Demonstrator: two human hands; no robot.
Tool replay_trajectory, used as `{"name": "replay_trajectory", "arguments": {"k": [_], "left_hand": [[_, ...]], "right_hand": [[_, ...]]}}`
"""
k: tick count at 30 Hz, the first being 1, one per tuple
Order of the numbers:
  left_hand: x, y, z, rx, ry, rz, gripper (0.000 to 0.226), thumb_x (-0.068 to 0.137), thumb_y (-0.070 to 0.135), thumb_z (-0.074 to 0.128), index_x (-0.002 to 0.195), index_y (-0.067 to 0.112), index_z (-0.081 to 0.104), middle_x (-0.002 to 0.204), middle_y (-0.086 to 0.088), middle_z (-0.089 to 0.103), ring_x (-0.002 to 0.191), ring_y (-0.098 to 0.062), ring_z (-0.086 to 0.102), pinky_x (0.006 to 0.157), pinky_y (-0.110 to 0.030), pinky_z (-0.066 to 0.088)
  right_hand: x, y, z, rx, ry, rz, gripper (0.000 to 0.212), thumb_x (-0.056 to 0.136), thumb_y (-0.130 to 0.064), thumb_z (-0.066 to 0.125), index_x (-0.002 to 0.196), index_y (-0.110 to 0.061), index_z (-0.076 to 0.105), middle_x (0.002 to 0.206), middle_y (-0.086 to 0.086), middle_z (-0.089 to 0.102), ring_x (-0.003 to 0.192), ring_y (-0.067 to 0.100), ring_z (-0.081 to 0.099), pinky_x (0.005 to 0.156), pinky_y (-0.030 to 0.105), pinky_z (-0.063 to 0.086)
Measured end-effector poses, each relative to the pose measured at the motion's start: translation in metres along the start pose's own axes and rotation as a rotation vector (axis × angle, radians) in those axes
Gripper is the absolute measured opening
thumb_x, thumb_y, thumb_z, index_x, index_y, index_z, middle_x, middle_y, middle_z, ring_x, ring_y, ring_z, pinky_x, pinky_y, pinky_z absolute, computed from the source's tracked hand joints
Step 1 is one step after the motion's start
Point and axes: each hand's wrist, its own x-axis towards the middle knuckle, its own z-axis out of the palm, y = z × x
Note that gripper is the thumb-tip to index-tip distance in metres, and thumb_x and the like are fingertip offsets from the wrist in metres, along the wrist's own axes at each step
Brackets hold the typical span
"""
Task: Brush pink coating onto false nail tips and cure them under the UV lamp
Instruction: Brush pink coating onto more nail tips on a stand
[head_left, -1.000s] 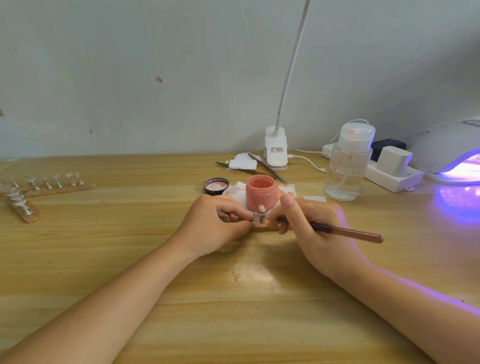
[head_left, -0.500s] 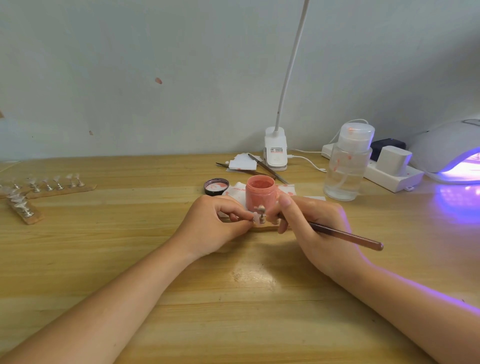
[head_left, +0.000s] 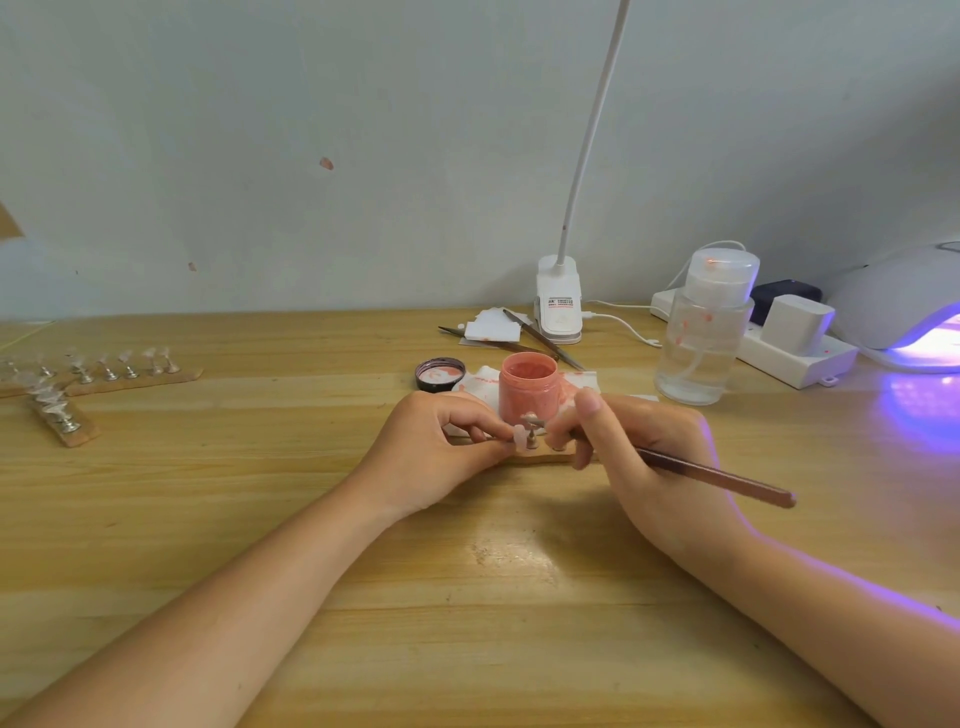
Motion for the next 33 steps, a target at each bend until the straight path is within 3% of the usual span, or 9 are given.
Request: {"name": "replay_trajectory", "arguments": {"k": [3,7,10,15,19,22,27,30,33], "left_hand": [[-0.0004,0.0,0.0001,-0.006,0.004,0.001,0.024,0.071,-0.001,0.073,0.075,0.023,0.07,0.07,0.003,0.063,0.068,-0.011,0.054,0.066,-0.018,0.042],[0.0002,0.0004,-0.0002,-0.004,0.007,-0.01,0.026,0.072,0.0,0.072,0.071,0.025,0.069,0.07,0.005,0.063,0.068,-0.008,0.053,0.065,-0.015,0.041],[0.0001,0.0006,-0.0001,-0.017,0.005,-0.019,0.018,0.072,0.001,0.073,0.075,0.019,0.071,0.07,0.003,0.064,0.067,-0.008,0.053,0.062,-0.014,0.039],[0.0001,-0.0001,-0.0004,-0.041,0.005,-0.032,0.018,0.072,0.0,0.073,0.076,0.017,0.072,0.07,0.003,0.064,0.065,-0.006,0.051,0.061,-0.013,0.038],[-0.0005,0.0012,-0.0001,-0.053,0.002,-0.028,0.016,0.072,-0.001,0.072,0.077,0.014,0.072,0.07,0.001,0.065,0.065,-0.006,0.051,0.061,-0.012,0.039],[-0.0003,0.0012,-0.0005,-0.057,0.015,-0.042,0.016,0.072,-0.001,0.072,0.076,0.015,0.073,0.069,0.004,0.064,0.063,-0.002,0.05,0.059,-0.01,0.037],[0.0002,0.0001,-0.0005,-0.055,0.015,-0.025,0.013,0.071,-0.002,0.072,0.076,0.01,0.073,0.073,0.0,0.065,0.065,-0.004,0.053,0.062,-0.011,0.039],[0.0002,-0.0002,-0.0007,-0.092,0.042,-0.015,0.006,0.07,0.002,0.074,0.074,0.005,0.073,0.071,0.002,0.066,0.063,-0.001,0.053,0.058,-0.01,0.039],[0.0003,-0.0005,-0.0007,-0.097,0.101,0.003,0.011,0.068,0.006,0.075,0.065,0.015,0.07,0.068,0.008,0.065,0.064,0.003,0.055,0.059,-0.007,0.039]], "right_hand": [[-0.0001,-0.0006,0.0011,0.029,-0.022,0.086,0.042,0.091,-0.043,0.048,0.061,-0.021,0.068,0.055,-0.004,0.063,0.05,0.006,0.056,0.054,0.024,0.047],[0.0001,-0.001,0.0005,0.049,0.017,0.027,0.036,0.092,-0.031,0.046,0.065,-0.02,0.068,0.058,0.003,0.064,0.051,0.01,0.056,0.053,0.026,0.046],[0.0,-0.0002,0.0011,0.061,-0.017,0.082,0.045,0.09,-0.041,0.045,0.064,-0.014,0.07,0.058,0.004,0.065,0.051,0.013,0.058,0.054,0.029,0.048],[0.0004,-0.0004,0.001,0.093,0.015,0.04,0.042,0.094,-0.03,0.044,0.068,-0.01,0.07,0.059,0.002,0.064,0.051,0.01,0.056,0.054,0.014,0.042],[-0.0002,-0.0007,0.0007,0.135,-0.02,0.113,0.051,0.092,-0.041,0.044,0.062,-0.009,0.07,0.054,0.008,0.063,0.048,0.018,0.056,0.05,0.021,0.044],[0.0004,-0.0003,0.0007,0.119,0.025,0.055,0.045,0.093,-0.031,0.043,0.064,-0.008,0.069,0.057,0.005,0.064,0.049,0.015,0.055,0.052,0.018,0.042],[0.0,0.0001,0.0008,0.12,-0.043,0.134,0.053,0.088,-0.048,0.044,0.058,-0.011,0.068,0.051,0.006,0.062,0.043,0.011,0.053,0.05,0.017,0.042],[-0.0008,0.0009,-0.0011,0.143,0.024,0.099,0.048,0.088,-0.035,0.042,0.058,-0.009,0.068,0.051,0.009,0.062,0.043,0.011,0.052,0.048,0.019,0.043],[0.0013,0.001,-0.0019,0.129,0.086,0.019,0.037,0.09,-0.026,0.044,0.064,-0.015,0.066,0.058,0.005,0.064,0.048,0.009,0.054,0.052,0.016,0.042]]}}
